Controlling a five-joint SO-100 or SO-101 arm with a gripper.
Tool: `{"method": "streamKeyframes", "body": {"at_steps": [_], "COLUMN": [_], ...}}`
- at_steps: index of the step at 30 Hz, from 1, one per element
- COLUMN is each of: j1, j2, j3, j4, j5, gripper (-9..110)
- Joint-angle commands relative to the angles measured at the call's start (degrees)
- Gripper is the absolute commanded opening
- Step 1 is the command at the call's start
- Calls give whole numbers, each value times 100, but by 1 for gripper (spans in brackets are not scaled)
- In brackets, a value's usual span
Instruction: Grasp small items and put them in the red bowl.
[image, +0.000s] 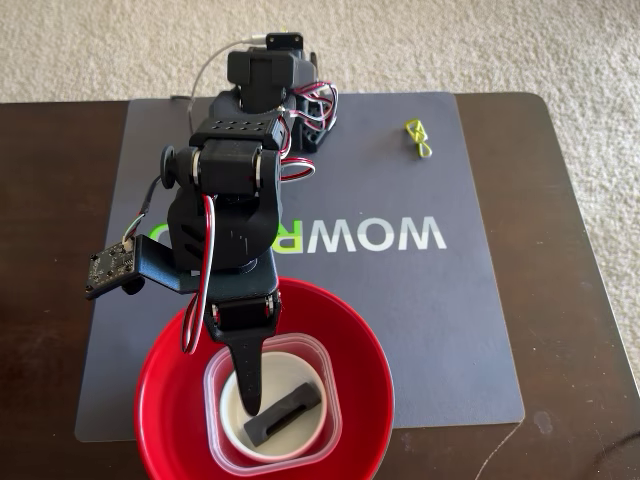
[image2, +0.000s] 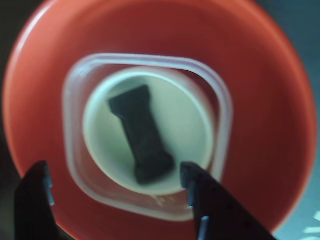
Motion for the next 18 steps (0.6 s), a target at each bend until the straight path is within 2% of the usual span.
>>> {"method": "streamKeyframes", "body": {"at_steps": [1, 4, 10, 14, 18], "j1": [-1371, -2549, -4210, -5150, -5871], "j2": [2435, 3428, 4069, 4403, 4711], "j3": [1811, 3735, 5651, 6847, 7831], "j4": [-18, -114, -62, -176, -589], "j5": [1090, 2602, 4465, 4676, 4289], "gripper": [32, 32, 32, 32, 32]}}
